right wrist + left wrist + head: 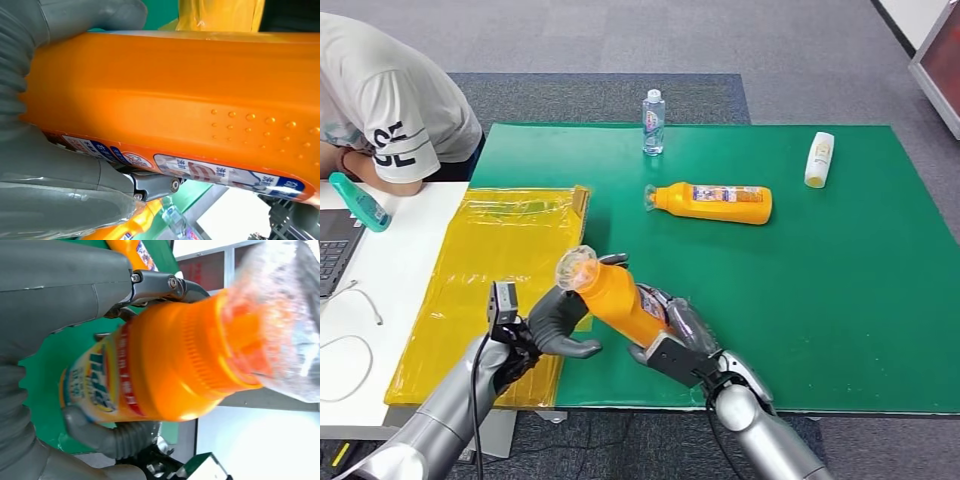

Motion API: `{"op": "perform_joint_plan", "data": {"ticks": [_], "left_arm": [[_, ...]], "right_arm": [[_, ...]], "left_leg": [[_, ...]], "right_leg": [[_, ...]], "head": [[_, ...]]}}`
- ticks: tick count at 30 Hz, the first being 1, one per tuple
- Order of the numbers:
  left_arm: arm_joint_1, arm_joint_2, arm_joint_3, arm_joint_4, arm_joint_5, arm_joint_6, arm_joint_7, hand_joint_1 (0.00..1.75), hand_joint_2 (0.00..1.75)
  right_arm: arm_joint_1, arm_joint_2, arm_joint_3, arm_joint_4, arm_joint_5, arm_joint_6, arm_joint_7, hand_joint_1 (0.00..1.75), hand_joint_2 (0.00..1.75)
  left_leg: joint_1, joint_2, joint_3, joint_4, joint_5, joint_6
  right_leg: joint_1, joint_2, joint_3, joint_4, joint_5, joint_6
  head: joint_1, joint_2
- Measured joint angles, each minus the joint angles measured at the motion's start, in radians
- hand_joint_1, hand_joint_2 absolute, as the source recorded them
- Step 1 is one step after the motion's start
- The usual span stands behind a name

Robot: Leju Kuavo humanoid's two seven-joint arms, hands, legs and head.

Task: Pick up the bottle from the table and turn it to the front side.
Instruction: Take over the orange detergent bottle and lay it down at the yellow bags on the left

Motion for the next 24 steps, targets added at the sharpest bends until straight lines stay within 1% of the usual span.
{"op": "perform_joint_plan", "data": {"ticks": [5, 10, 13, 19, 24], "left_arm": [[-0.002, -0.005, -0.005, -0.017, 0.011, 0.011, 0.000, 0.00, 1.75], [-0.002, -0.010, -0.005, -0.026, 0.016, 0.032, 0.000, 0.00, 1.75], [-0.001, -0.010, -0.005, -0.030, 0.019, 0.038, 0.000, 0.00, 1.75], [0.005, -0.014, -0.003, -0.041, 0.027, 0.048, 0.000, 0.00, 1.75], [0.016, -0.016, 0.002, -0.044, 0.032, 0.051, 0.000, 0.00, 1.75]], "right_arm": [[-0.004, 0.003, 0.017, 0.026, 0.022, -0.005, 0.003, 1.75, 1.75], [-0.001, 0.006, 0.039, 0.032, 0.078, -0.059, 0.017, 1.75, 1.75], [0.005, 0.006, 0.050, 0.028, 0.095, -0.075, 0.026, 1.75, 1.75], [0.025, 0.006, 0.058, 0.004, 0.097, -0.091, 0.037, 1.75, 1.75], [0.037, 0.006, 0.054, -0.045, 0.084, -0.123, 0.037, 1.75, 1.75]], "left_leg": [[0.000, 0.000, 0.000, 0.000, 0.000, 0.000], [0.000, 0.000, 0.000, 0.000, 0.000, 0.000], [0.000, 0.000, 0.000, 0.000, 0.000, 0.000], [0.000, 0.000, 0.000, 0.000, 0.000, 0.000], [0.000, 0.000, 0.000, 0.000, 0.000, 0.000]], "right_leg": [[0.000, 0.000, 0.000, 0.000, 0.000, 0.000], [0.000, 0.000, 0.000, 0.000, 0.000, 0.000], [0.000, 0.000, 0.000, 0.000, 0.000, 0.000], [0.000, 0.000, 0.000, 0.000, 0.000, 0.000], [0.000, 0.000, 0.000, 0.000, 0.000, 0.000]], "head": [[0.000, 0.000], [0.000, 0.000], [0.000, 0.000], [0.000, 0.000], [0.000, 0.000]]}}
